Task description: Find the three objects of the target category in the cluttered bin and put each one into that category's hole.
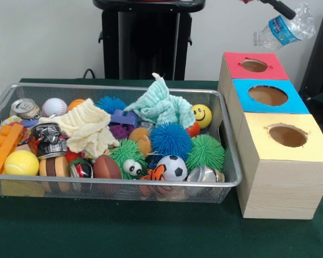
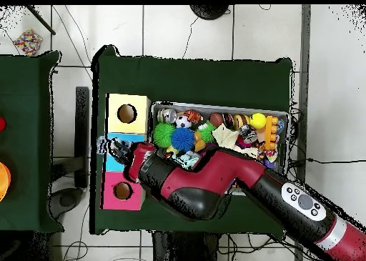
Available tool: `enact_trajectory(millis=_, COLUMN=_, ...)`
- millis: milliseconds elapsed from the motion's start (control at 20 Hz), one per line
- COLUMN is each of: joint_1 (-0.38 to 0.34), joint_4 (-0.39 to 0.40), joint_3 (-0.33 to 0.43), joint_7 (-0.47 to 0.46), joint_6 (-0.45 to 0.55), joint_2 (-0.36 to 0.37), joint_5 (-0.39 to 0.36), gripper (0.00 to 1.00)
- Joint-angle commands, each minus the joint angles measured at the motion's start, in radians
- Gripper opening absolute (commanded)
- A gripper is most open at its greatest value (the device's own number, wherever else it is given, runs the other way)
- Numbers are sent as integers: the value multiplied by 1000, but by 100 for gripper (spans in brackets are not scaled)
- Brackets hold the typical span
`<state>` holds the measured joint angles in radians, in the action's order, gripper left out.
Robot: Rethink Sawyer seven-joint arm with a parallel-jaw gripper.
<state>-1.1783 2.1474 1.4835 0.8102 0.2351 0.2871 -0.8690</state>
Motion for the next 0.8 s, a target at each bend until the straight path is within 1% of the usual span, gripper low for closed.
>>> enact_trajectory(millis=50, joint_1=0, joint_4=-70, joint_3=-24, joint_7=11, joint_6=-89, joint_2=-44, joint_5=-108, gripper=0)
enact_trajectory(millis=200, joint_1=-3, joint_4=-75, joint_3=-30, joint_7=7, joint_6=-99, joint_2=-72, joint_5=-131, gripper=0)
enact_trajectory(millis=350, joint_1=-3, joint_4=-78, joint_3=-36, joint_7=4, joint_6=-105, joint_2=-85, joint_5=-151, gripper=0)
enact_trajectory(millis=700, joint_1=-8, joint_4=-83, joint_3=-51, joint_7=-32, joint_6=-92, joint_2=-133, joint_5=-205, gripper=0)
enact_trajectory(millis=800, joint_1=-7, joint_4=-86, joint_3=-58, joint_7=-35, joint_6=-88, joint_2=-134, joint_5=-216, gripper=0)
